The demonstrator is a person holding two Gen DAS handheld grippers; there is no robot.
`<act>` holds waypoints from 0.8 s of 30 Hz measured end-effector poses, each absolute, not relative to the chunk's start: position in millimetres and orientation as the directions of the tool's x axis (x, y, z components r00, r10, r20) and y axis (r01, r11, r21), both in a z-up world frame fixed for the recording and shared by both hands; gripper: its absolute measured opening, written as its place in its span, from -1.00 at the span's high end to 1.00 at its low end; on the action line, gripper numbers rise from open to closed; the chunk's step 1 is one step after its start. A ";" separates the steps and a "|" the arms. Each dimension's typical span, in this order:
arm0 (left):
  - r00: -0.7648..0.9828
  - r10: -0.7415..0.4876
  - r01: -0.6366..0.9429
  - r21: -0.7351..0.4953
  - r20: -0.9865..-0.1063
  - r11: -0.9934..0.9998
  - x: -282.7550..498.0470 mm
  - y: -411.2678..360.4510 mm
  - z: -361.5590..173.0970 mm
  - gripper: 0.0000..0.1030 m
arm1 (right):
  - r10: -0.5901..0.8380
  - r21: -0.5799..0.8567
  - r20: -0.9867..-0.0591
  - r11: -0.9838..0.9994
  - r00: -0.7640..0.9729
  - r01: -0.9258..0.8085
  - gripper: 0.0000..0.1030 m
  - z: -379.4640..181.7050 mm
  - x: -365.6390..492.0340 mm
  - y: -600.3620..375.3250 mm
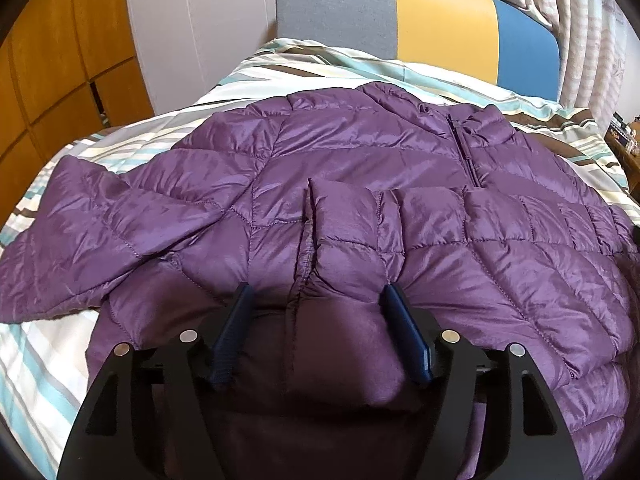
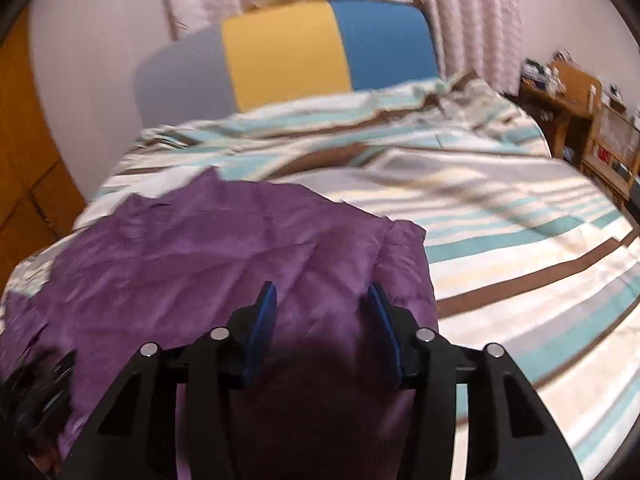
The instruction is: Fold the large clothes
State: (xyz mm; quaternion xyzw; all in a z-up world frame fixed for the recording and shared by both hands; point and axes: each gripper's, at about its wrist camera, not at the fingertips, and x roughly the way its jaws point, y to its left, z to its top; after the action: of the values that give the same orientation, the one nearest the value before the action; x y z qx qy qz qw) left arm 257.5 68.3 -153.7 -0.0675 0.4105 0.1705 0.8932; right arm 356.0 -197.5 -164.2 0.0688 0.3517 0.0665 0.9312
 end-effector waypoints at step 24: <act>0.607 0.223 -0.335 0.008 -0.763 0.942 263.8 67.2 -160.8 -0.61 | 0.094 0.093 -0.697 0.995 0.710 -0.040 -0.03 -184.2 311.1 -204.9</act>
State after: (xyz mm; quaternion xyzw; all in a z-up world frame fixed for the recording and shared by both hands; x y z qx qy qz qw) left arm 263.8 67.2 -160.8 -0.0678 0.4150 0.1560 0.8938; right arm 311.1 -204.9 -184.2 0.0355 0.3787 0.0364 0.9241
